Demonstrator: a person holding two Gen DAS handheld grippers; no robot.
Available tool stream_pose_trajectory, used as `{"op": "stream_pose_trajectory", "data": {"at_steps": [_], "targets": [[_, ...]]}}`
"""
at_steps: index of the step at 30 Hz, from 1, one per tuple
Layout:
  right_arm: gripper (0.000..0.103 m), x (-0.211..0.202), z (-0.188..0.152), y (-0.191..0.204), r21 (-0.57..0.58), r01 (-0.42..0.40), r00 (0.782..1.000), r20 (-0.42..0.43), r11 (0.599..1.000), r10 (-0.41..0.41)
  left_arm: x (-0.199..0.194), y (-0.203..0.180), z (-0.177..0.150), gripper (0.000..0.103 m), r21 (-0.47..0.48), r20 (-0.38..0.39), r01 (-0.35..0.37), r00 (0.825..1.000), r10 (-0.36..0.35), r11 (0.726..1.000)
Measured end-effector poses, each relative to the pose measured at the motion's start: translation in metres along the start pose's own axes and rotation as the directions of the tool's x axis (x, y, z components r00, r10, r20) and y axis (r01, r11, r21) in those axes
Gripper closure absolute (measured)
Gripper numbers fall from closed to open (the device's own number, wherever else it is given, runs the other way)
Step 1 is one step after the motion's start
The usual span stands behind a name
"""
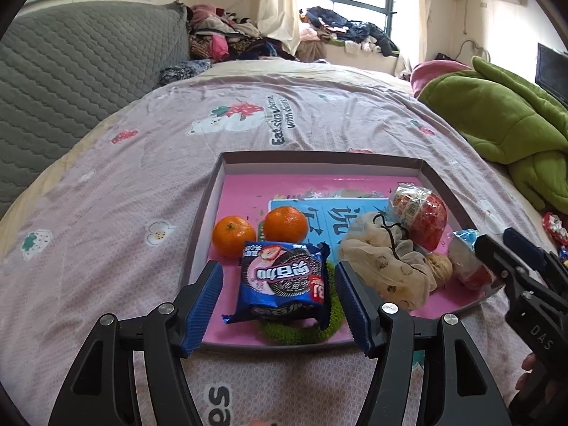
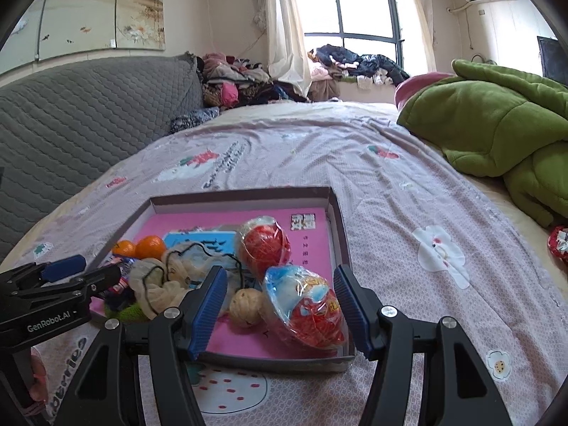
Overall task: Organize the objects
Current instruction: 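Open the right gripper to release the egg while the left releases the cookie packet, then withdraw both grippers up and back from the box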
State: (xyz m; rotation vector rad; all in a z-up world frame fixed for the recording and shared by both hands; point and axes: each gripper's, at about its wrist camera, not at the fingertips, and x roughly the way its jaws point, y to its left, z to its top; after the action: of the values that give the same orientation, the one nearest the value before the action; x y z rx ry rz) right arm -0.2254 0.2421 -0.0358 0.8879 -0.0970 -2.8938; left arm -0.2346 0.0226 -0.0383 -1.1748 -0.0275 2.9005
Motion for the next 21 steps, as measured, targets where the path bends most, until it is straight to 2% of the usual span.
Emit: {"op": "stream_pose_trajectory", "data": {"at_steps": [2,15,21], "targets": [[0.041,-0.005,0.001,0.001,0.0,-0.002,1.0,0.009,1.0,0.002,-0.003,0.002,0.0,0.036,-0.003,-0.003,-0.018,1.0,0.018,1.0],[0.041,-0.048,0.009,0.011,-0.019,-0.011,0.997,0.07,1.0,0.012,-0.034,0.005,-0.004,0.036,-0.011,0.014,0.004,1.0,-0.004,1.0],[0.041,-0.07,0.014,0.017,-0.033,-0.019,0.994,0.109,0.999,0.022,-0.057,0.001,-0.005,0.036,0.012,0.047,-0.03,0.998,0.03,0.999]]}}
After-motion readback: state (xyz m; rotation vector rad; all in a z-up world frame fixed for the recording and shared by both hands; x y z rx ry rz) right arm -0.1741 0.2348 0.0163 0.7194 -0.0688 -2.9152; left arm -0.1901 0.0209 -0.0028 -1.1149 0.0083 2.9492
